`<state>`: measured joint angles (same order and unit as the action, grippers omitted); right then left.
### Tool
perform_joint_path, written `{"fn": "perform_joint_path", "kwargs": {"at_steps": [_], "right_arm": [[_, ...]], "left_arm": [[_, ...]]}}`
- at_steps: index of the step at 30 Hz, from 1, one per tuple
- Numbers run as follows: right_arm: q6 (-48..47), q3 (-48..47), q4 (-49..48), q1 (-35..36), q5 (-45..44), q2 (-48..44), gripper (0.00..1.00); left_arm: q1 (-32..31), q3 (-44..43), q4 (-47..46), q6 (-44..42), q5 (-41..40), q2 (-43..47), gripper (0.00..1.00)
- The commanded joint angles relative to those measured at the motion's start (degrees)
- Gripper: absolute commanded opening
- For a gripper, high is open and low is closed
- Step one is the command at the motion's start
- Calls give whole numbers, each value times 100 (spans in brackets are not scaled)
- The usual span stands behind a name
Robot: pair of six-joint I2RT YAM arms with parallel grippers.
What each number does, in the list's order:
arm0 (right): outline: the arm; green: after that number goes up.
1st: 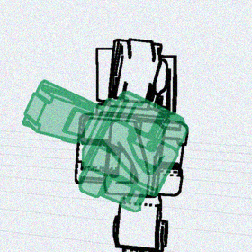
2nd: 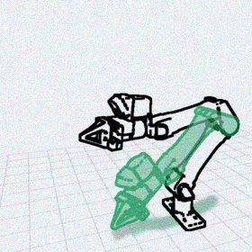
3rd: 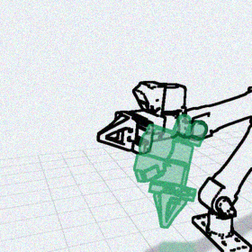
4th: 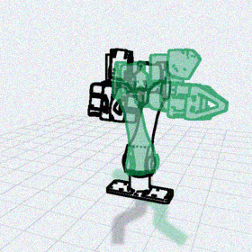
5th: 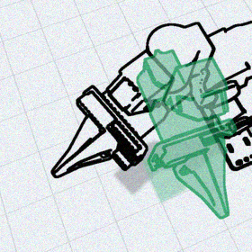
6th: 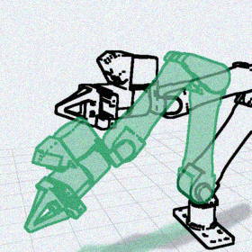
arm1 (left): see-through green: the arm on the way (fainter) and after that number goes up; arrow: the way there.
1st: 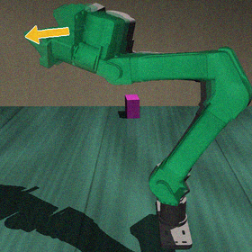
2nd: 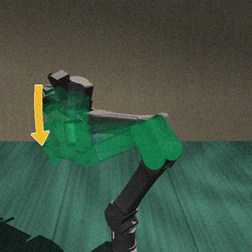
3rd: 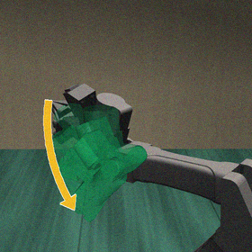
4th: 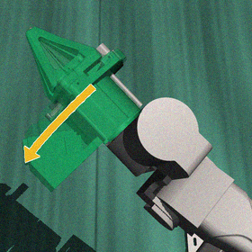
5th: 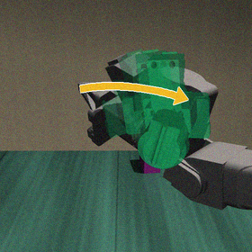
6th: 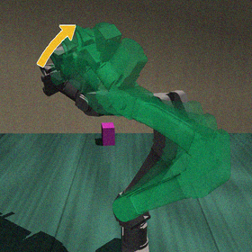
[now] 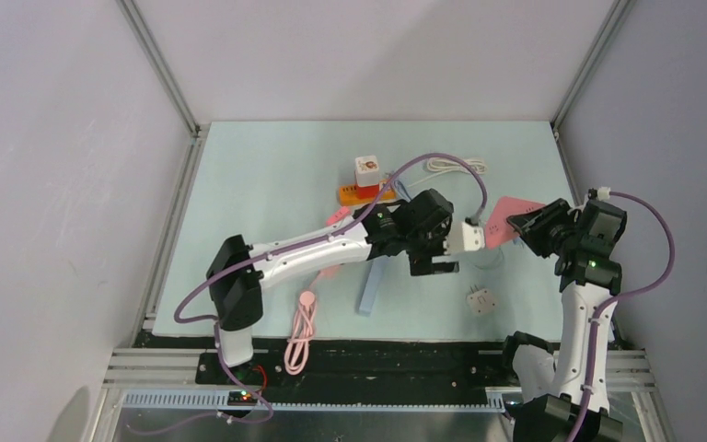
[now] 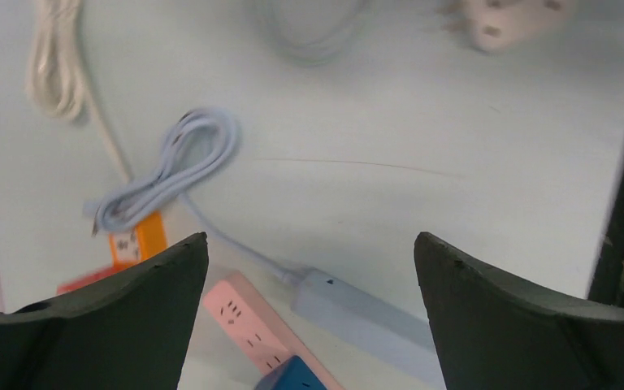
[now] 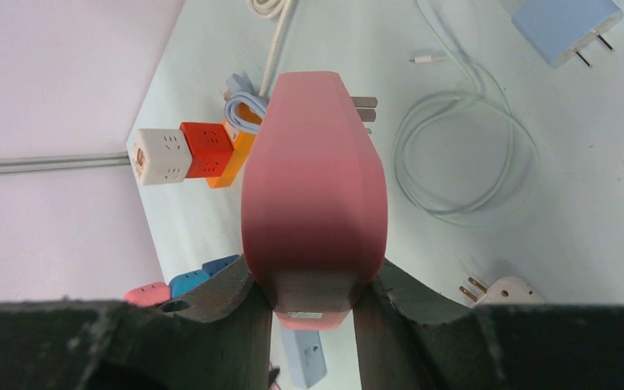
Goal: Insert the plug
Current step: Place the socket at the center of the board, then adjust the socket at the center of the board.
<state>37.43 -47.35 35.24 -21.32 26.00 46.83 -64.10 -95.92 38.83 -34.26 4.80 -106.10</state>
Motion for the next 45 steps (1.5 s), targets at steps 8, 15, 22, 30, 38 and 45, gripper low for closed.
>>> {"fn": "perform_joint_path", "kwargs": {"at_steps": [8,15,22,30,38,45], "right_arm": [[-53,1,-368,66,-170,-98,0],[48,90,-450,87,-193,-217,0],[33,122,-423,137,-217,-253,0],[25,156,-431,225,-264,-247,0],[38,167,-448,227,-241,-256,0],[25,165,-456,225,-259,-234,0]], "left_arm": [[65,2037,-3457,2611,-2567,2402,100],[289,2673,-4180,2725,-1520,2941,100],[403,2491,-3330,3918,-1205,2713,91],[-49,3015,-2666,4674,-2537,1993,83],[-254,3108,-2177,4622,-3609,1014,80],[-337,2911,-1409,5341,-4222,535,82]]}}
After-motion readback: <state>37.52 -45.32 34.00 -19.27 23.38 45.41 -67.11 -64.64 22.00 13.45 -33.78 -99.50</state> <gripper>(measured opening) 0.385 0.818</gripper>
